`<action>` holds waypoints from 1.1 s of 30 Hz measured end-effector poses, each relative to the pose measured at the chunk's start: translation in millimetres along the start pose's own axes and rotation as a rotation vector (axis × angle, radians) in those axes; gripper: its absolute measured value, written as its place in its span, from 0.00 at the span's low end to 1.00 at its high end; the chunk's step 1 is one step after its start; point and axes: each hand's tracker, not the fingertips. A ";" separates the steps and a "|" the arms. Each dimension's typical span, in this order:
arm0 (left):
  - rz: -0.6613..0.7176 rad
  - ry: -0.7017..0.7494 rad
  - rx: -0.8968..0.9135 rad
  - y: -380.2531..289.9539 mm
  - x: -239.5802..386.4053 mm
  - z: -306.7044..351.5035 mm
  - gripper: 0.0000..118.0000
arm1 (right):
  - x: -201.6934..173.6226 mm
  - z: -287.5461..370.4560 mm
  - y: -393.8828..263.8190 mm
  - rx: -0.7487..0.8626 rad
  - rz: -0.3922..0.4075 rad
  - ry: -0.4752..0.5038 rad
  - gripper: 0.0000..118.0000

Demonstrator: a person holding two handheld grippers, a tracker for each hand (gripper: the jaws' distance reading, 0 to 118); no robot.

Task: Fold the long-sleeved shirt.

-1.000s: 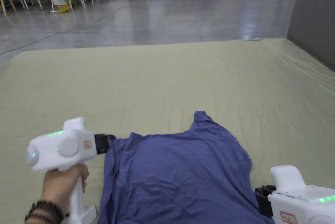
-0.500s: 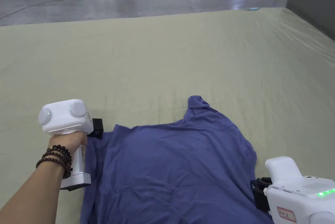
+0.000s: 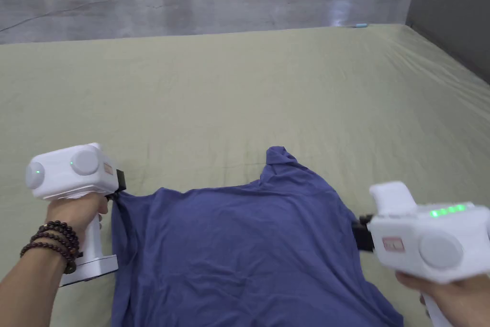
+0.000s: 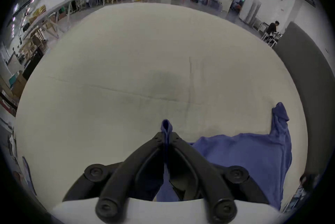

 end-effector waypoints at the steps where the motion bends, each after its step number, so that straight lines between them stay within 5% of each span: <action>1: -0.007 -0.007 0.015 1.0 -0.9 5.6 0.01 | 8.4 -8.8 19.1 -0.003 0.000 0.002 0.02; 2: -0.009 -0.012 0.018 1.6 -2.3 9.7 0.01 | 15.3 -19.7 36.1 -0.012 -0.008 0.018 0.03; 3: -0.009 -0.017 0.024 2.2 -1.9 11.7 0.01 | 20.7 -33.5 53.1 -0.033 -0.027 0.015 0.23; 5: -0.005 -0.022 0.032 1.2 -5.4 15.9 0.01 | 33.8 -63.7 82.6 -0.081 -0.078 0.009 0.85; 6: 0.004 -0.025 0.032 0.8 -7.6 17.0 0.01 | 37.7 -82.6 93.7 -0.119 -0.076 0.009 0.86; 14: 0.014 -0.044 0.024 -7.4 -10.3 12.6 0.01 | 38.4 -186.0 122.8 -0.328 -0.098 -0.064 0.83; 17: -0.003 -0.043 0.022 -7.3 -9.2 10.5 0.01 | 28.3 -203.8 123.4 -0.379 -0.092 -0.077 0.61; 21: -0.008 -0.042 0.026 -5.3 -6.5 7.8 0.01 | -2.5 -209.2 126.6 -0.420 0.082 -0.200 0.58; 24: -0.011 -0.052 0.030 -6.3 -1.4 9.1 0.01 | -13.3 -211.5 127.1 -0.447 0.204 -0.162 0.43; 26: -0.018 -0.048 0.028 -6.7 0.9 10.5 0.01 | -13.1 -206.0 130.7 -0.437 0.134 -0.172 0.31; 27: -0.019 -0.048 0.029 -6.9 0.2 12.7 0.01 | -9.6 -199.1 134.5 -0.416 0.077 -0.155 0.03; 30: -0.025 -0.041 0.046 -3.2 -2.2 26.1 0.01 | -1.9 -164.5 147.3 -0.292 -0.043 -0.089 0.03; 33: -0.013 -0.055 0.097 5.5 -7.9 54.4 0.01 | 6.1 -120.0 170.8 -0.227 -0.021 -0.059 0.03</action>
